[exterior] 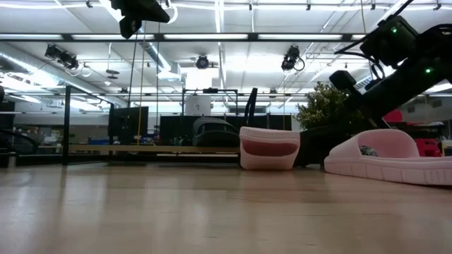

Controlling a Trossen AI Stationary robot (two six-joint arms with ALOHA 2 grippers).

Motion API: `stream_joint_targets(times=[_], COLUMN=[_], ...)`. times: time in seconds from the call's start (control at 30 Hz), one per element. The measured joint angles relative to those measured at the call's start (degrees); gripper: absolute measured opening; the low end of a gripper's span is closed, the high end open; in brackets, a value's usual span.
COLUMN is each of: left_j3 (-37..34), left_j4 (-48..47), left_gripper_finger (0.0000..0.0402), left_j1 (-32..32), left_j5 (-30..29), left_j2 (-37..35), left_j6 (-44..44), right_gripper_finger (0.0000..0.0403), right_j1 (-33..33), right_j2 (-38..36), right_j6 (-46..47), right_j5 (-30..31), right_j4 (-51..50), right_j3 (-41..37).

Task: Pick and place slides into the shelf
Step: Put the black slipper onto the shelf

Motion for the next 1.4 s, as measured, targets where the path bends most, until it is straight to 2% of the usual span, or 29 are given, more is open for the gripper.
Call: stream_joint_targets(times=[0.27,0.47,0.63,0.93,1.07,1.23,1.4], left_j3=[0.0,0.0,0.0,0.0,0.0,0.0,0.0], left_j4=[0.0,0.0,0.0,-0.1,-0.1,-0.1,-0.1], left_gripper_finger=[0.0020,0.0010,0.0008,0.0026,0.0019,0.0009,0.0015], left_j1=[0.0,0.0,0.0,0.0,0.0,0.0,0.0], left_j5=[-0.1,-0.1,-0.2,-0.2,-0.1,-0.1,-0.1], left_j2=[0.0,0.0,0.0,0.0,0.0,0.0,0.0], left_j6=[0.7,1.4,1.7,1.5,1.4,1.4,1.0], right_gripper_finger=[0.0052,0.0049,0.0048,0.0048,0.0047,0.0046,0.0046], right_j1=[4.5,7.7,10.3,13.3,14.2,14.6,14.5], right_j2=[0.0,0.1,0.1,0.1,0.1,0.1,0.1], right_j6=[-0.2,-0.3,0.0,-1.9,-4.8,-10.8,-18.0], right_j5=[1.0,1.6,1.5,1.1,0.9,0.9,1.4], right_j4=[-0.7,-1.3,-5.0,-10.5,-18.0,-32.1,-42.8], right_j3=[3.2,5.4,8.1,14.3,20.2,29.9,38.9])
